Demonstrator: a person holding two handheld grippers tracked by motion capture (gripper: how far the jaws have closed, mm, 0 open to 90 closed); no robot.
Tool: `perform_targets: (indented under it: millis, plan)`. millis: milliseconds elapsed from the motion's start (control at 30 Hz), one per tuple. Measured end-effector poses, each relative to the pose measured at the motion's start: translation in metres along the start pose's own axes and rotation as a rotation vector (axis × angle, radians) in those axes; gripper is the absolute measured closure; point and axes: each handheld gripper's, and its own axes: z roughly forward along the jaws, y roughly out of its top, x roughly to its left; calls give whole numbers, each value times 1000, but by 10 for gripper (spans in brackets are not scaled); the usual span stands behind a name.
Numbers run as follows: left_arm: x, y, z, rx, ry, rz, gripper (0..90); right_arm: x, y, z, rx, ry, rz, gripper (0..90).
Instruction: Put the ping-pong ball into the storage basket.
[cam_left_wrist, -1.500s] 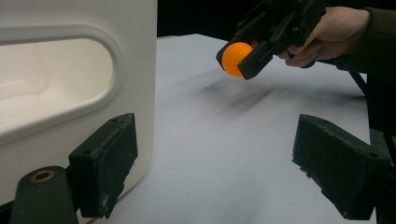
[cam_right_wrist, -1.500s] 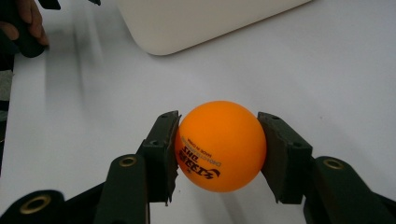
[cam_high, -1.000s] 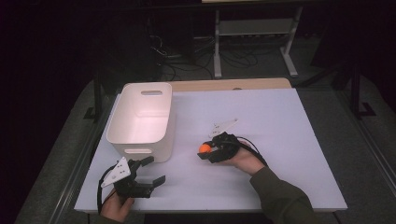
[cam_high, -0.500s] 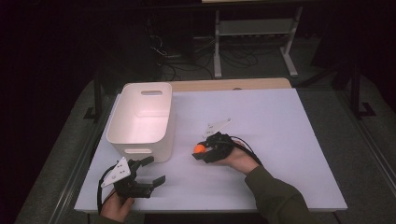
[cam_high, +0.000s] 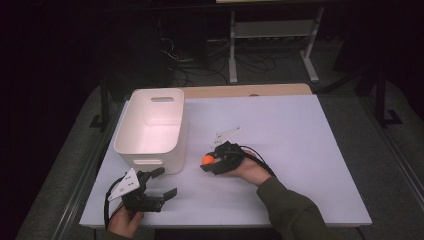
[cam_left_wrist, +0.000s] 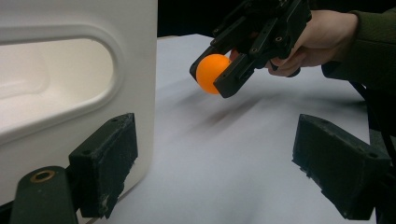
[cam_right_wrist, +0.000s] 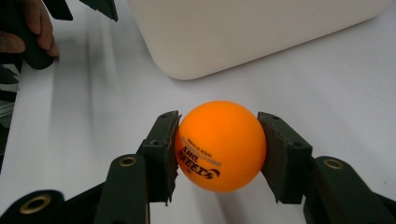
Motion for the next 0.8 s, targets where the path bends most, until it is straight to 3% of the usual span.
perform_targets:
  millis: [800]
  plan:
    - [-1,0,0,0,-1,6,139,5,8,-6,-8,3,-3,494]
